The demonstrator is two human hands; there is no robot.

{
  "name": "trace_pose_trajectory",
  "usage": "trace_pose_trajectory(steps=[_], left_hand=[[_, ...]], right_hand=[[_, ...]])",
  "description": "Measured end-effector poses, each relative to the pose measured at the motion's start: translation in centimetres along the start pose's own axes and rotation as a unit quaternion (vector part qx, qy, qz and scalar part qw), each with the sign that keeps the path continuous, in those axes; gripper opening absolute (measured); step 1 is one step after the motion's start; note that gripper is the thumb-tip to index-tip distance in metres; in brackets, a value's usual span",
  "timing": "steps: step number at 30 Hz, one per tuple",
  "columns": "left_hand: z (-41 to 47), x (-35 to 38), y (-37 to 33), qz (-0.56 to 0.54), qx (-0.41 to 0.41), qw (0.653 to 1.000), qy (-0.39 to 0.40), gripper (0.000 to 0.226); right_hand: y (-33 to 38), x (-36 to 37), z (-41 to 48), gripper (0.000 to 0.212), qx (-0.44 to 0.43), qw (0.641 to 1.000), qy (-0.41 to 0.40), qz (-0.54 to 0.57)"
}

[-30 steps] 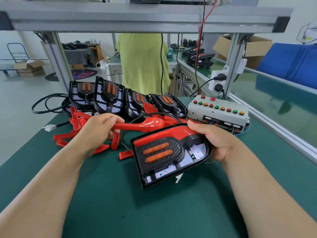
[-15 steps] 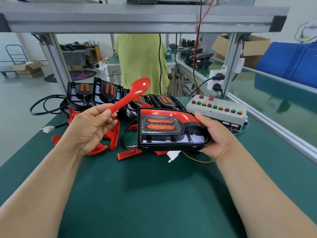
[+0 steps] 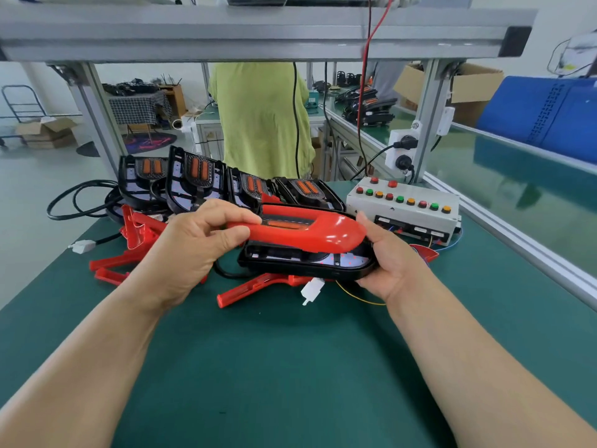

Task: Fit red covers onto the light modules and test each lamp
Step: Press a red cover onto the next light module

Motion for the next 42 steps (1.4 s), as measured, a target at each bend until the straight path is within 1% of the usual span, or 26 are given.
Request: trace_pose_trajectory(steps=[4, 8, 14, 20, 26, 28, 31, 35, 36, 39, 42], left_hand=[[-0.2, 0.8, -0.3, 0.019, -0.034, 0.999, 0.021, 0.020], [-0.3, 1.2, -0.3, 0.050, -0.044, 0.998, 0.013, 0.019], [-0.4, 1.4, -0.4, 0.052, -0.059, 0.997, 0.014, 0.019], [-0.5, 1.5, -0.3, 0.048, -0.057, 0.997, 0.010, 0.019], [-0.5, 1.7, -0.3, 0.089, -0.052, 0.995, 0.008, 0.021], [-0.5, 1.7, -0.2, 0.101, -0.051, 0.994, 0.012, 0.022], [-0.5, 1.6, -0.1, 0.110, -0.045, 0.993, 0.017, 0.021], [-0.5, 1.3, 0.0, 0.119, -0.052, 0.991, 0.037, 0.023], [-0.5, 1.3, 0.1, 0.122, -0.056, 0.990, 0.045, 0.025], [-0.5, 1.1, 0.1, 0.131, -0.061, 0.988, 0.054, 0.027], [-0.5, 1.1, 0.2, 0.144, -0.063, 0.986, 0.063, 0.026]], right_hand=[[-0.1, -0.1, 0.0, 0.036, -0.004, 1.000, -0.003, -0.012], [-0.1, 0.0, 0.1, 0.040, -0.018, 1.000, -0.009, -0.023], [-0.1, 0.2, 0.0, 0.041, -0.036, 0.999, -0.019, -0.012], [-0.1, 0.4, -0.1, 0.038, -0.047, 0.999, -0.023, -0.012], [-0.2, 0.2, 0.1, 0.037, -0.052, 0.999, -0.014, 0.005], [-0.1, 0.2, 0.1, 0.038, -0.056, 0.998, 0.004, 0.006], [0.2, 0.5, -0.1, 0.042, -0.066, 0.996, 0.053, -0.005], [0.4, 0.5, -0.6, 0.037, -0.071, 0.991, 0.117, -0.012], [0.4, 0.5, -0.7, 0.040, -0.069, 0.989, 0.129, -0.017], [0.5, 0.4, -0.7, 0.060, -0.058, 0.984, 0.161, -0.041], [0.5, 0.5, -0.8, 0.068, -0.048, 0.983, 0.169, -0.062]])
Point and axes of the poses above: each hand's wrist, its own z-axis towards the middle knuckle, its own x-axis out of the palm, y = z × x, the point moved 3 cm from there along z, towards the middle knuckle, and after that the axes turned 3 degrees about y, right-handed, at the moved point
